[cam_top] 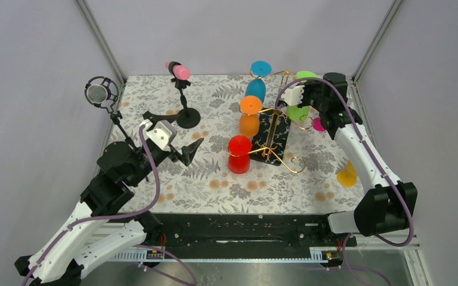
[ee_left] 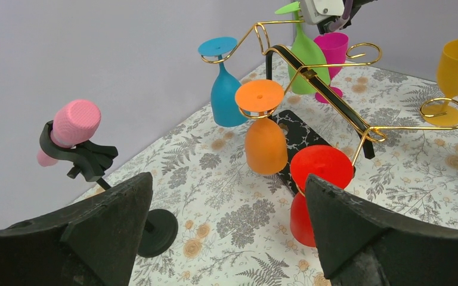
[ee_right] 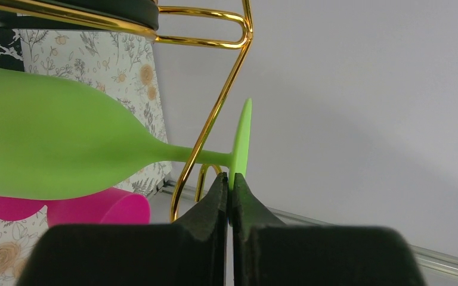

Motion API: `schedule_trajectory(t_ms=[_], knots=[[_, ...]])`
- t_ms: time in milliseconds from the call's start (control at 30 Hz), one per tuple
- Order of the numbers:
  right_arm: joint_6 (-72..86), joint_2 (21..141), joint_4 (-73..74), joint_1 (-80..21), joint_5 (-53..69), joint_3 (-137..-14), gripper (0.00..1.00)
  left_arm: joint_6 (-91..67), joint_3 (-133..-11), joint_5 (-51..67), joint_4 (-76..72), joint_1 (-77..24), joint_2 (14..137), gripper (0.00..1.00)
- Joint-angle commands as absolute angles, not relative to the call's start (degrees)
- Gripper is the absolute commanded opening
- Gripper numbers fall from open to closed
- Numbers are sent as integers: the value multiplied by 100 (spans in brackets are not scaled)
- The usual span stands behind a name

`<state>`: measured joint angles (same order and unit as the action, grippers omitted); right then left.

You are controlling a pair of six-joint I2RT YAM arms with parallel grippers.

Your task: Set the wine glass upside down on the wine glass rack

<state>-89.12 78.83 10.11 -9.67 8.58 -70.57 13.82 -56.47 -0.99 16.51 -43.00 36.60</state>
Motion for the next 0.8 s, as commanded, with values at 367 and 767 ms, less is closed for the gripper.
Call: schedule_trajectory(t_ms=[367, 767], knots=[[-8585, 7300, 857, -870, 721, -6908, 0, 1533, -5615, 289, 1415, -4323, 3864, 99], [-8587, 7283, 1351, -641, 736, -7186, 0, 1551, -5648, 434, 1322, -4319, 4009, 99]])
